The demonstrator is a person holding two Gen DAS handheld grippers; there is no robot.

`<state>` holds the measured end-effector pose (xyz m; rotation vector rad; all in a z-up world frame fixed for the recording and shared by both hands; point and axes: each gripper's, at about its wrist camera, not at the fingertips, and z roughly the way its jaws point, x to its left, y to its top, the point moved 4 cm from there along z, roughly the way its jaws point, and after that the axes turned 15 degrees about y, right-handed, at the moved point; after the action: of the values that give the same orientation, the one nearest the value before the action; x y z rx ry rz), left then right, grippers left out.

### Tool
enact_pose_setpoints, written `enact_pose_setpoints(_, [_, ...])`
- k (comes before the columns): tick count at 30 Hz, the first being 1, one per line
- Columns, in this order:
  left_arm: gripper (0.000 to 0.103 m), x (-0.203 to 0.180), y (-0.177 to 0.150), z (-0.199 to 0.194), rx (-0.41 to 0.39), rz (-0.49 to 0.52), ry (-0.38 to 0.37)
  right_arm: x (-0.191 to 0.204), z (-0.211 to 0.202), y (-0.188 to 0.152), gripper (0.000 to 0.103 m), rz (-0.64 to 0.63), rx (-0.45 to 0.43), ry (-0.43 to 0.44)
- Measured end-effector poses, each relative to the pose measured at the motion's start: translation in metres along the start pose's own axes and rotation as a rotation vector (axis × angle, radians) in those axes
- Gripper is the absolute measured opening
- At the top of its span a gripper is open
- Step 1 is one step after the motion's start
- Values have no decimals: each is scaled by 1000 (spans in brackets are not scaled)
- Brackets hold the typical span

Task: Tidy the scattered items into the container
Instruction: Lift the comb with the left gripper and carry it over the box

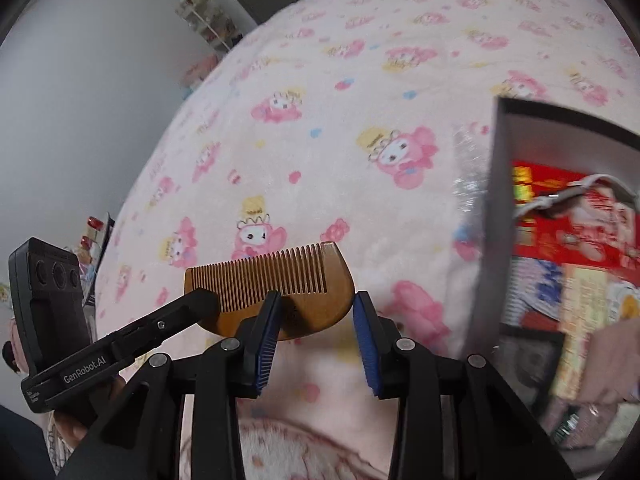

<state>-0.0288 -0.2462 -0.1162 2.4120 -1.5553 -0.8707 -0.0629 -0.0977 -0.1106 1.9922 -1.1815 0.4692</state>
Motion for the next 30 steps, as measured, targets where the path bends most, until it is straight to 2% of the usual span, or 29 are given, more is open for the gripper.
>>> enact_pose_setpoints(7, [27, -87, -16, -18, -19, 93, -62, -23, -93, -17, 33, -7, -83, -25])
enact_pose_setpoints(15, [27, -176, -36, 0, 21, 182, -108, -68, -167, -32, 33, 33, -174, -64])
enact_pose_setpoints(20, [28, -215, -43, 20, 55, 224, -97, -99, -193, -34, 33, 47, -193, -86])
enact_pose_setpoints(27, [29, -252, -38, 54, 91, 240, -77, -139, -210, -19, 33, 24, -182, -123])
enact_pose_setpoints(30, [29, -268, -37, 64, 88, 260, -65, -158, -217, -16, 33, 47, -207, -112])
